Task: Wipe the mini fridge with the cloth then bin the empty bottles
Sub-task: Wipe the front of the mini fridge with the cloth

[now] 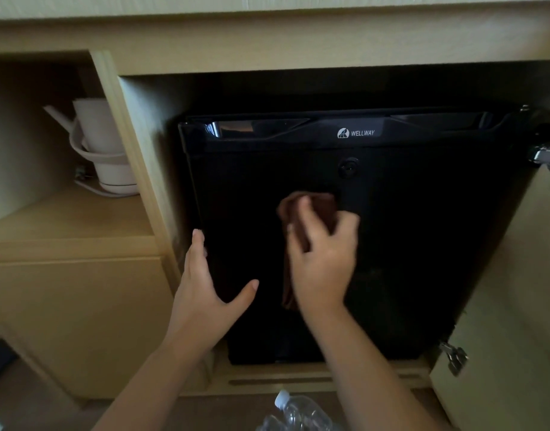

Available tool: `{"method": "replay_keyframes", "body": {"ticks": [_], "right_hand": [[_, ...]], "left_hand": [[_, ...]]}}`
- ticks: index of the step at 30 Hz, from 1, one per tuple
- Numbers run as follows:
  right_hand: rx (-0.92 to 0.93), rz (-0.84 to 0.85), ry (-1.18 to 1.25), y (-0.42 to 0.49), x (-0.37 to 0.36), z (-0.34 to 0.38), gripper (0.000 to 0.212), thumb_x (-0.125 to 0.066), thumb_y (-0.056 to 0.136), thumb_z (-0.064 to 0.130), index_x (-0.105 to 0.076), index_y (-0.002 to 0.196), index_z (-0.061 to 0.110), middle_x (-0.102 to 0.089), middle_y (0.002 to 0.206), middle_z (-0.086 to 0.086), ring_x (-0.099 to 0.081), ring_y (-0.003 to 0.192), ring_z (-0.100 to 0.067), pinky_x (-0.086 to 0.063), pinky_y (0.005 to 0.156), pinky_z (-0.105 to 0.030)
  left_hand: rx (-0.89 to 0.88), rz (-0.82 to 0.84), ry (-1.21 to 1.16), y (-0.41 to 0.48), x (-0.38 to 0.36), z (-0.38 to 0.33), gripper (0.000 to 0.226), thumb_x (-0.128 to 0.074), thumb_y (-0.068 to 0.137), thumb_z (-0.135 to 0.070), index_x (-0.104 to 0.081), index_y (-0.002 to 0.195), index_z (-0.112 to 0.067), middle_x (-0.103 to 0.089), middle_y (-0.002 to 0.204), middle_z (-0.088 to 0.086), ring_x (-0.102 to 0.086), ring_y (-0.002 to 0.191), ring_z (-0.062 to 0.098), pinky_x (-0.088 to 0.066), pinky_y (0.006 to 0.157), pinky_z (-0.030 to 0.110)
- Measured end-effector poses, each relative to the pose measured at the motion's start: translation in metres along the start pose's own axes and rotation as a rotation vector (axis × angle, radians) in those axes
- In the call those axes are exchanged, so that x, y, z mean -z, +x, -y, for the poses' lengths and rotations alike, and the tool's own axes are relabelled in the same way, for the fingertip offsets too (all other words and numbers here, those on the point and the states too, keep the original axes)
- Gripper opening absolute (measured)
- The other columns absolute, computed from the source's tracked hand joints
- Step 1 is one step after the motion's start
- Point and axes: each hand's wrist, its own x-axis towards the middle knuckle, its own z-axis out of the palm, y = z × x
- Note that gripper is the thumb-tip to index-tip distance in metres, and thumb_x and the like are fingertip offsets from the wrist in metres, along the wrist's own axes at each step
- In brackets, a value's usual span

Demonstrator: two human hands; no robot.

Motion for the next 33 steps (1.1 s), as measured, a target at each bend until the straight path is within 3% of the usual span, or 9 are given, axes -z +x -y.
{"method": "replay_keyframes", "body": {"ticks": [4, 7, 9, 15, 19, 21, 26, 30, 33], "right_hand": [[0.143, 0.214, 0.019, -0.019, 0.004, -0.008, 0.04, -0.06, 0.082, 0.021, -0.057, 0.122, 0.019, -0.051, 0.104, -0.018, -0.055, 0.088, -0.03, -0.055, 0.067, -0.038], [-0.039, 0.036, 0.1, -0.008, 0.03, -0.052, 0.042, -0.067, 0.081, 0.017, -0.058, 0.121, 0.017, -0.043, 0.104, -0.008, -0.053, 0.091, -0.019, -0.043, 0.09, -0.019], [-0.168, -0.074, 0.061, 0.001, 0.054, -0.088, 0.042, -0.067, 0.081, 0.015, -0.057, 0.121, 0.013, -0.041, 0.105, -0.01, -0.047, 0.094, -0.014, -0.029, 0.092, -0.002], [-0.492, -0.28, 0.062, -0.004, 0.078, -0.142, 0.041, -0.063, 0.085, 0.019, -0.055, 0.124, 0.01, -0.041, 0.113, -0.016, -0.049, 0.105, -0.024, -0.028, 0.089, 0.002], [-0.303, -0.184, 0.03, -0.03, 0.045, -0.11, 0.038, -0.067, 0.08, 0.013, -0.061, 0.117, 0.01, -0.048, 0.107, -0.023, -0.052, 0.097, -0.026, -0.036, 0.091, -0.014], [-0.192, -0.05, 0.027, -0.049, 0.027, -0.09, 0.04, -0.069, 0.076, 0.012, -0.063, 0.115, 0.013, -0.051, 0.101, -0.021, -0.057, 0.089, -0.031, -0.045, 0.081, -0.027], [0.015, 0.193, -0.006, -0.066, 0.022, -0.088, 0.046, -0.071, 0.075, 0.015, -0.06, 0.119, 0.018, -0.054, 0.102, -0.016, -0.058, 0.089, -0.026, -0.053, 0.066, -0.029], [-0.223, -0.058, 0.039, -0.049, 0.057, -0.132, 0.04, -0.068, 0.079, 0.013, -0.06, 0.118, 0.012, -0.045, 0.102, -0.011, -0.05, 0.091, -0.017, -0.035, 0.089, -0.006], [-0.453, -0.186, 0.053, -0.039, 0.077, -0.16, 0.041, -0.067, 0.081, 0.012, -0.057, 0.121, 0.009, -0.045, 0.111, -0.022, -0.048, 0.1, -0.022, -0.027, 0.089, 0.002]], "left_hand": [[0.04, 0.019, 0.013, -0.001, -0.006, 0.004, 0.121, -0.057, 0.054, -0.07, 0.01, 0.145, -0.026, -0.009, 0.154, -0.006, -0.013, 0.137, 0.006, -0.021, 0.105, 0.026], [0.084, 0.069, 0.058, -0.005, -0.013, 0.008, 0.124, -0.058, 0.052, -0.069, 0.009, 0.145, -0.023, -0.007, 0.154, -0.001, -0.013, 0.139, 0.013, -0.021, 0.109, 0.032], [0.068, 0.076, 0.152, -0.009, -0.018, 0.008, 0.124, -0.054, 0.051, -0.071, 0.009, 0.145, -0.02, 0.0, 0.155, -0.001, -0.007, 0.14, 0.015, -0.017, 0.108, 0.03], [0.117, 0.054, 0.236, -0.019, -0.032, 0.011, 0.125, -0.069, 0.062, -0.058, 0.02, 0.142, -0.022, 0.008, 0.155, -0.001, -0.003, 0.141, 0.017, -0.019, 0.11, 0.035], [0.129, 0.031, 0.261, -0.021, -0.038, 0.012, 0.126, -0.069, 0.06, -0.06, 0.021, 0.141, -0.024, 0.009, 0.155, -0.001, -0.002, 0.141, 0.017, -0.017, 0.11, 0.034], [0.131, 0.022, 0.275, -0.021, -0.042, 0.011, 0.127, -0.062, 0.056, -0.067, 0.02, 0.142, -0.024, 0.011, 0.154, -0.001, 0.002, 0.141, 0.016, -0.013, 0.108, 0.031], [0.15, 0.011, 0.311, -0.025, -0.052, 0.009, 0.128, -0.062, 0.056, -0.067, 0.02, 0.142, -0.021, 0.017, 0.154, 0.002, 0.006, 0.14, 0.019, -0.009, 0.108, 0.033], [0.186, -0.028, 0.31, -0.024, -0.064, 0.004, 0.128, -0.066, 0.06, -0.062, 0.02, 0.142, -0.017, 0.019, 0.153, 0.005, 0.006, 0.14, 0.025, -0.01, 0.108, 0.038], [0.207, -0.04, 0.29, -0.022, -0.068, -0.001, 0.128, -0.057, 0.055, -0.07, 0.018, 0.143, -0.015, 0.018, 0.153, 0.007, 0.006, 0.14, 0.027, -0.01, 0.109, 0.039]]}}
